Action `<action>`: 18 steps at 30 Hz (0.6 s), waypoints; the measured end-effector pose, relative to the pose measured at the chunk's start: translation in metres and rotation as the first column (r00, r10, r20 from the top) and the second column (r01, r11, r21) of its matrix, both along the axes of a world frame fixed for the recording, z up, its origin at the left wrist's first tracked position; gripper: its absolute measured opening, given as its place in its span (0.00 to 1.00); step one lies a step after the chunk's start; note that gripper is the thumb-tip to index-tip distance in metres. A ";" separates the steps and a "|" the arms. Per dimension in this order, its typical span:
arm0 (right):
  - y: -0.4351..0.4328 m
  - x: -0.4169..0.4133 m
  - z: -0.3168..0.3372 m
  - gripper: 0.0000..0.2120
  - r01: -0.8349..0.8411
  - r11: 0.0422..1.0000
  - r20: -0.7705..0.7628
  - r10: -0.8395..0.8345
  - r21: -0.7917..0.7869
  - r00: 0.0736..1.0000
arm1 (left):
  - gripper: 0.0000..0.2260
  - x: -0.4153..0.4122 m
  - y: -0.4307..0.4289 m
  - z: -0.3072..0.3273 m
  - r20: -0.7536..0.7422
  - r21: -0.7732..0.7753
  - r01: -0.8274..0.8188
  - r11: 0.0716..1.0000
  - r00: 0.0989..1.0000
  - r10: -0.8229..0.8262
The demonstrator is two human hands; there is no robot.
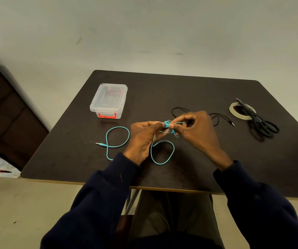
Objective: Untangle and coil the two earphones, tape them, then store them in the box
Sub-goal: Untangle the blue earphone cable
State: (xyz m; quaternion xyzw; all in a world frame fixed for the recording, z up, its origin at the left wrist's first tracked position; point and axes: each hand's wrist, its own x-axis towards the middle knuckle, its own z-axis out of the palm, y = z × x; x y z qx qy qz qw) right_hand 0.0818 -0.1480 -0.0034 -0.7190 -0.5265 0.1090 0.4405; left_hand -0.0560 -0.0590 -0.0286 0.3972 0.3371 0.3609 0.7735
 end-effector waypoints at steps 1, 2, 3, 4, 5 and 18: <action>0.000 0.000 -0.001 0.00 0.016 1.000 0.029 -0.016 -0.001 0.999 | 0.02 0.000 0.000 0.000 0.007 -0.007 0.000 1.000 1.000 0.000; 0.000 0.001 -0.003 0.01 0.032 0.999 0.046 -0.032 0.007 0.998 | 0.02 0.000 -0.001 -0.001 0.016 -0.017 0.003 1.000 1.000 -0.003; 0.001 0.001 -0.004 0.02 0.035 0.999 0.042 -0.036 0.014 0.998 | 0.03 0.000 -0.001 -0.002 0.018 -0.020 0.002 1.000 1.000 -0.002; 0.001 0.002 -0.005 0.02 0.026 1.000 -0.006 -0.026 0.013 1.000 | 0.04 0.000 0.000 -0.003 0.013 -0.015 -0.003 1.000 1.000 0.003; 0.001 0.002 -0.004 0.02 0.011 1.000 -0.100 -0.010 0.006 0.995 | 0.05 0.001 0.000 -0.004 0.005 -0.008 -0.007 1.000 1.000 0.007; -0.003 0.009 -0.005 0.09 -0.009 1.000 -0.581 -0.004 -0.019 0.814 | 0.09 -0.006 0.001 0.000 0.018 0.039 0.243 0.969 0.970 -0.244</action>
